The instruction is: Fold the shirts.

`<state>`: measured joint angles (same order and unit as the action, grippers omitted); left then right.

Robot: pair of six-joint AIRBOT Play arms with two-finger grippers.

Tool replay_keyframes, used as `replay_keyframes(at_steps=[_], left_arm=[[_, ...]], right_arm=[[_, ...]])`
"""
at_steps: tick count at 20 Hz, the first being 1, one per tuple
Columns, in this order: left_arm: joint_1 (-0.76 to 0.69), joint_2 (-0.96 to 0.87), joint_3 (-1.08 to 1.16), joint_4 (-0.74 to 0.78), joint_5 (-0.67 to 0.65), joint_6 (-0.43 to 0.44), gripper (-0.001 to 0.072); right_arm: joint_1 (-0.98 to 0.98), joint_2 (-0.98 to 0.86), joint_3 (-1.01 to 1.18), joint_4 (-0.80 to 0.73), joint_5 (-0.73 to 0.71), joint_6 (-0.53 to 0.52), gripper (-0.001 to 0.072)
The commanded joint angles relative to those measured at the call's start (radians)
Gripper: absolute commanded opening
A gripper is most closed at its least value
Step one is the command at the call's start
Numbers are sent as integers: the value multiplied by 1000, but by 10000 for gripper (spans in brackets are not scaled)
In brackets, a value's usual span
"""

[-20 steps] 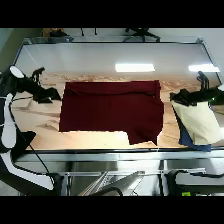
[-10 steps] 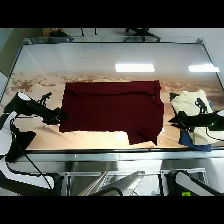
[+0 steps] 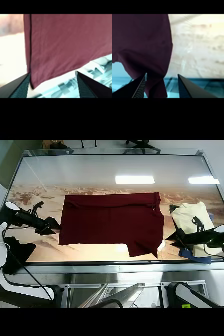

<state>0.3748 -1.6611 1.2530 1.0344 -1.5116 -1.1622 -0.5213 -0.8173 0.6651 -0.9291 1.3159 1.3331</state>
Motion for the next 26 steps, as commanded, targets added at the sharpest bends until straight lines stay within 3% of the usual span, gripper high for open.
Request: replay_keyframes(at_steps=[1, 5, 8, 13, 20, 21, 22, 23, 24, 26], left_arm=[[43, 1, 7, -6, -32, -7, 641], [41, 0, -113, 23, 71, 13, 641], [39, 0, -174, 15, 143, 14, 641], [30, -1, -209, -102, 157, 43, 641], [-92, -3, -209, -82, 162, 45, 639], [-92, -3, -209, -85, 163, 44, 511], [-92, -3, -208, -85, 164, 44, 194], [-91, -3, -208, -85, 165, 45, 14], [-89, -2, -205, -85, 159, 43, 15], [-87, -1, -179, -80, 120, 43, 14]], right_arm=[[2, 0, -107, 41, -38, -13, 460], [1, 0, -224, 160, -174, -71, 460], [2, -17, -230, 195, -195, -107, 460], [25, -74, -230, 292, -195, -161, 460], [193, -120, -229, 341, -269, -187, 458], [192, -120, -229, 352, -269, -195, 458], [192, -118, -229, 362, -269, -207, 450], [190, -116, -228, 372, -265, -221, 330], [185, -115, -219, 373, -253, -224, 232], [152, -104, -187, 364, -193, -227, 225]])
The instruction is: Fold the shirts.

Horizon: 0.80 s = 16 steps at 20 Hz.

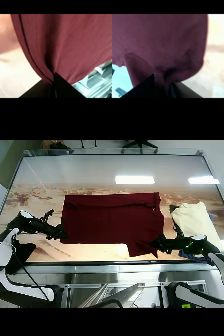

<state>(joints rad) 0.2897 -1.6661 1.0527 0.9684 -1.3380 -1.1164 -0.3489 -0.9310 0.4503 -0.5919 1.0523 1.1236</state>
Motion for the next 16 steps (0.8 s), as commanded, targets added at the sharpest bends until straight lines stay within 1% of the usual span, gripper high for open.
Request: replay_keyframes(at_steps=[1, 2, 5, 7, 8, 10, 12, 14, 16], left_arm=[[4, 15, 30, 2, -68, -8, 13], [15, 37, 30, 44, -67, -22, 13], [63, 112, 26, 157, -75, -71, 13], [112, 171, -5, 164, -75, -74, 13], [137, 196, -25, 163, -82, -74, 13], [159, 245, -85, 163, -74, -72, 13], [148, 275, -129, 163, -72, -70, 14], [114, 299, -136, 154, -76, -70, 14], [64, 314, -87, 154, -76, -71, 14]], right_arm=[[-49, 24, 47, 24, 108, -17, 194], [-85, 44, 63, 13, 148, -17, 31], [-188, 127, 69, -84, 230, 5, 24], [-250, 193, 69, -179, 274, 36, 23], [-277, 222, 69, -201, 289, 48, 23], [-307, 272, 69, -190, 316, 50, 23], [-294, 305, 69, -130, 329, 40, 23], [-283, 312, 75, 7, 344, -11, 23], [-254, 296, 100, 163, 328, -68, 23]])
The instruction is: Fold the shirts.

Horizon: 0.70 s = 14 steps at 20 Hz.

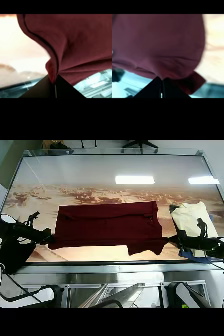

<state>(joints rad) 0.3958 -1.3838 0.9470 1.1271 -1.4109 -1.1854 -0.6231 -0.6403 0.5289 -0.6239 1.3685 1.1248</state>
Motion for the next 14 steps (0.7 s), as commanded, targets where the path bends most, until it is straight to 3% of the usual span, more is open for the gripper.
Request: replay_keyframes(at_steps=[1, 6, 11, 14], left_arm=[[-68, 31, 60, -5, -4, -3, 14], [-164, -58, 347, -2, 43, -39, 14], [-220, -306, 563, 0, 60, -40, 15], [-220, -459, 679, 7, 50, -65, 15]], right_arm=[[43, -17, 47, 253, -15, -93, 23], [236, -296, 320, 337, -234, -173, 23], [387, -705, 616, 337, -335, -277, 23], [402, -879, 748, 336, -348, -288, 23]])
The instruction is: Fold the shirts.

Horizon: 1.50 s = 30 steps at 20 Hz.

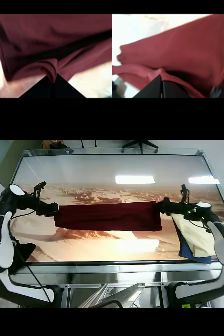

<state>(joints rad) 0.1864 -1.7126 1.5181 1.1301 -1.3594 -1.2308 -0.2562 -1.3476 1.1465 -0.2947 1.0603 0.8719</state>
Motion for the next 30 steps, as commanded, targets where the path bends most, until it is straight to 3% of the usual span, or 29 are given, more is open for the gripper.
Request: replay_keyframes(at_steps=[1, 5, 6, 7, 8, 9, 10, 11, 14, 19, 20, 21, 22, 25, 26, 27, 28, 29, 30], left_arm=[[-6, -173, 138, 5, -13, -27, 15], [5, -284, 239, 5, -110, -35, 16], [5, -299, 264, 4, -137, -35, 18], [5, -308, 285, 4, -154, -47, 20], [5, -308, 302, 3, -163, -55, 93], [2, -307, 325, 3, -178, -57, 467], [1, -307, 354, 3, -190, -74, 691], [1, -307, 385, 1, -204, -87, 693], [1, -307, 490, -14, -248, -142, 692], [-4, -261, 512, -241, -236, -156, 690], [-9, -249, 499, -252, -230, -156, 607], [-16, -241, 492, -250, -231, -154, 331], [-24, -242, 496, -254, -243, -153, 6], [-72, -242, 496, -269, -246, -146, 16], [-97, -242, 496, -267, -240, -146, 16], [-121, -242, 496, -268, -231, -146, 16], [-151, -243, 496, -268, -217, -147, 16], [-185, -243, 495, -267, -204, -147, 16], [-220, -243, 495, -267, -183, -147, 16]], right_arm=[[34, -203, 156, 7, -41, -35, 23], [3, -213, 229, -102, -28, -19, 24], [-13, -207, 248, -133, 0, -8, 78], [-29, -202, 265, -137, 43, -8, 344], [-47, -198, 280, -137, 83, -8, 520], [-70, -190, 292, -142, 117, -8, 581], [-96, -182, 296, -145, 131, -8, 656], [-120, -177, 295, -167, 134, -8, 657], [-154, -189, 295, -291, 154, 33, 696], [-89, -265, 294, -307, 172, 33, 696], [-67, -280, 294, -308, 171, 33, 696], [-43, -295, 294, -307, 171, 33, 696], [-21, -308, 295, -307, 171, 33, 696], [28, -324, 295, -307, 163, 33, 690], [33, -321, 298, -306, 160, 33, 555], [34, -320, 308, -304, 168, 34, 259], [34, -317, 323, -304, 186, 39, 106], [34, -309, 340, -304, 208, 42, 41], [35, -294, 363, -304, 237, 54, 23]])
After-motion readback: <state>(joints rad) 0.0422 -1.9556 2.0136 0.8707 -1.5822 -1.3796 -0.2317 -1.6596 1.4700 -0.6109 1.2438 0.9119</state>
